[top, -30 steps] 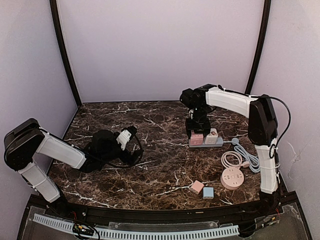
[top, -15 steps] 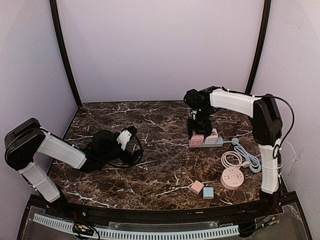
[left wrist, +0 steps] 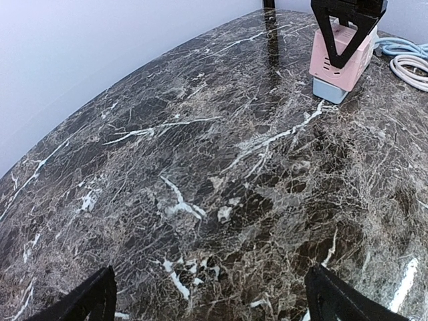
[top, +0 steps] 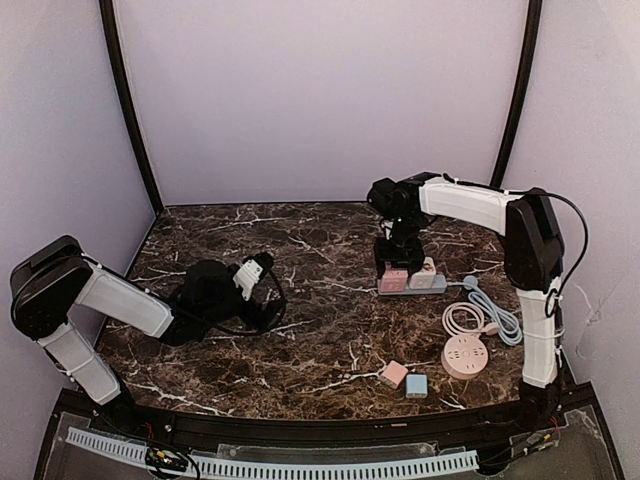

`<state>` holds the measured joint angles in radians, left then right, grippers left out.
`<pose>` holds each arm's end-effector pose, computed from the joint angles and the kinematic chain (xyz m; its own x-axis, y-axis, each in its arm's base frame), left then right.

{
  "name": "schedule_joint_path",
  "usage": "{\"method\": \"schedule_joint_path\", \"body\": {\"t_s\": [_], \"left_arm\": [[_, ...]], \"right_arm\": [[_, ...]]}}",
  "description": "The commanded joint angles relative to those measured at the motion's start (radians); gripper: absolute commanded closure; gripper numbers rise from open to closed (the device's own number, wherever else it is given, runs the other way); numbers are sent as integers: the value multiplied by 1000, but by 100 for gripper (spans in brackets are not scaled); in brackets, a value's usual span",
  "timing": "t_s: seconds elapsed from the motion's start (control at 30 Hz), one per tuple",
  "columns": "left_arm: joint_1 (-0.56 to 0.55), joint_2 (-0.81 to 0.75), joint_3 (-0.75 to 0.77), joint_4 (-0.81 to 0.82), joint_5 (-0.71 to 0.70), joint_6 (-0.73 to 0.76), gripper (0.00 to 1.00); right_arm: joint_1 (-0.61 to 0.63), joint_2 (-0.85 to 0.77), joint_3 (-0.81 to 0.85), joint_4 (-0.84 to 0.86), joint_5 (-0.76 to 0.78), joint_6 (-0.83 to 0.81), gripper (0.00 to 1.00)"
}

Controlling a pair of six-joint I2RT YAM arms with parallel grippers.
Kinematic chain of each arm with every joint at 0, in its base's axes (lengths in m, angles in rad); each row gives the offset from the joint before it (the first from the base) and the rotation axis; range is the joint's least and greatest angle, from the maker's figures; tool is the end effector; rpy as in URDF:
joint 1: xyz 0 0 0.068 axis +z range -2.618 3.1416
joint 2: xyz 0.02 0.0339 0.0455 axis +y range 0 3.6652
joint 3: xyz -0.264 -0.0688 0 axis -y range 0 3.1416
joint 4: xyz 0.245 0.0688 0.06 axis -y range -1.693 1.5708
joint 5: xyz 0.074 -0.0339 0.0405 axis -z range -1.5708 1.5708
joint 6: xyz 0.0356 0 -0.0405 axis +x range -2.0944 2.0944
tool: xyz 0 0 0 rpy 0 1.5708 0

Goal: Insert the plug

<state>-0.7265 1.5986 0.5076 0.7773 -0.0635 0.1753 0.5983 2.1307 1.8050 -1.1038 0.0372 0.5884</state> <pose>0.2241 -0.1962 0.1540 -0.1194 0.3389 -0.9332 0.6486 0.7383 0.1852 0.3535 0.2394 0.2072 -0.9905 -0.0039 -0.1376 -0.0105 0.9988 0.0475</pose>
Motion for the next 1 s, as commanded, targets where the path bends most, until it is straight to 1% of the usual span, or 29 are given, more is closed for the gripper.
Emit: {"method": "schedule_joint_path", "body": {"t_s": [0.0, 0.2, 0.43, 0.5, 0.63, 0.73, 0.97], "left_arm": [[6, 0, -3, 12, 15, -1, 1], [6, -10, -5, 11, 21, -3, 1], [6, -45, -18, 5, 33, -9, 1], [6, -50, -19, 4, 35, -10, 1], [7, -58, -17, 1, 43, -12, 1], [6, -75, -20, -11, 52, -15, 1], [6, -123, -46, -10, 60, -21, 1]], "right_arm": [[35, 124, -17, -32, 21, -62, 100], [135, 176, 100, -100, 22, -77, 100], [181, 213, 202, -114, -9, -78, 100], [186, 215, 238, -101, -32, -81, 100], [214, 240, 325, -67, -124, -106, 100], [230, 276, 394, -67, -151, -111, 100], [259, 326, 451, -38, -218, -109, 100]]}}
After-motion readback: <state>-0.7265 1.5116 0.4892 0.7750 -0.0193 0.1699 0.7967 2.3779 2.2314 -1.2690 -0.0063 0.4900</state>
